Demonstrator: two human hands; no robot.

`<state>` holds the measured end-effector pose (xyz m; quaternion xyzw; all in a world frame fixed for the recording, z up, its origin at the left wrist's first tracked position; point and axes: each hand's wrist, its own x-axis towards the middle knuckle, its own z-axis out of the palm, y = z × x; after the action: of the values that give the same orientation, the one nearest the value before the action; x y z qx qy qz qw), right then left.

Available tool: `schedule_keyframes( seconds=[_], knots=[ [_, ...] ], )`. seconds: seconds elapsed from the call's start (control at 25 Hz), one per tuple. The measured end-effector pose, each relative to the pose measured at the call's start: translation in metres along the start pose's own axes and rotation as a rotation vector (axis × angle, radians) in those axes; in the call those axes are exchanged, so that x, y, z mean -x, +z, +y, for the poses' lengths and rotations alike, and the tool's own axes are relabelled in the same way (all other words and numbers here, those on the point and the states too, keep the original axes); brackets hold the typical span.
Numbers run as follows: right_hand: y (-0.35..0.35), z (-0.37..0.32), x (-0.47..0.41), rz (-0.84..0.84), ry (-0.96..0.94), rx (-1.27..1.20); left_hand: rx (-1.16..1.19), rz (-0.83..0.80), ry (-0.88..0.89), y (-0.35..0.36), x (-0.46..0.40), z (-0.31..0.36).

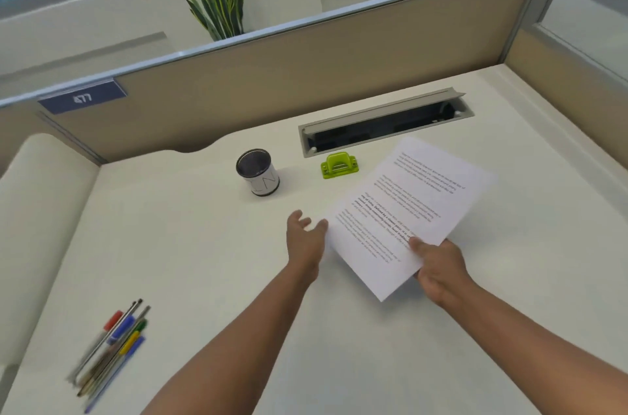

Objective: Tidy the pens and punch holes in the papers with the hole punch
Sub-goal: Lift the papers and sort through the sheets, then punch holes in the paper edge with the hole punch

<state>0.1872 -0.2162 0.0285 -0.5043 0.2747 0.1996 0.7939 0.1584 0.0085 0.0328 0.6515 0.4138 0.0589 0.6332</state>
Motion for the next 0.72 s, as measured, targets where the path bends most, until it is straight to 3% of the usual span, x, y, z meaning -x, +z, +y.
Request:
schedule_keyframes(
  seconds=[0.28,0.48,0.56,0.72],
  knots=[
    [-0.008,0.003,-0.026,0.027,0.062,-0.058,-0.652,-0.183,0.433,0.048,-0.081,0.048],
    [0.008,0.007,-0.05,0.009,0.103,-0.088,-0.968,-0.254,0.614,0.078,-0.141,0.084],
    [0.014,0.009,-0.057,0.006,0.115,-0.082,-1.021,-0.259,0.618,0.086,-0.161,0.096],
    [0.017,0.01,-0.072,0.004,0.127,-0.062,-0.983,-0.325,0.442,0.094,-0.192,0.113]
  ],
)
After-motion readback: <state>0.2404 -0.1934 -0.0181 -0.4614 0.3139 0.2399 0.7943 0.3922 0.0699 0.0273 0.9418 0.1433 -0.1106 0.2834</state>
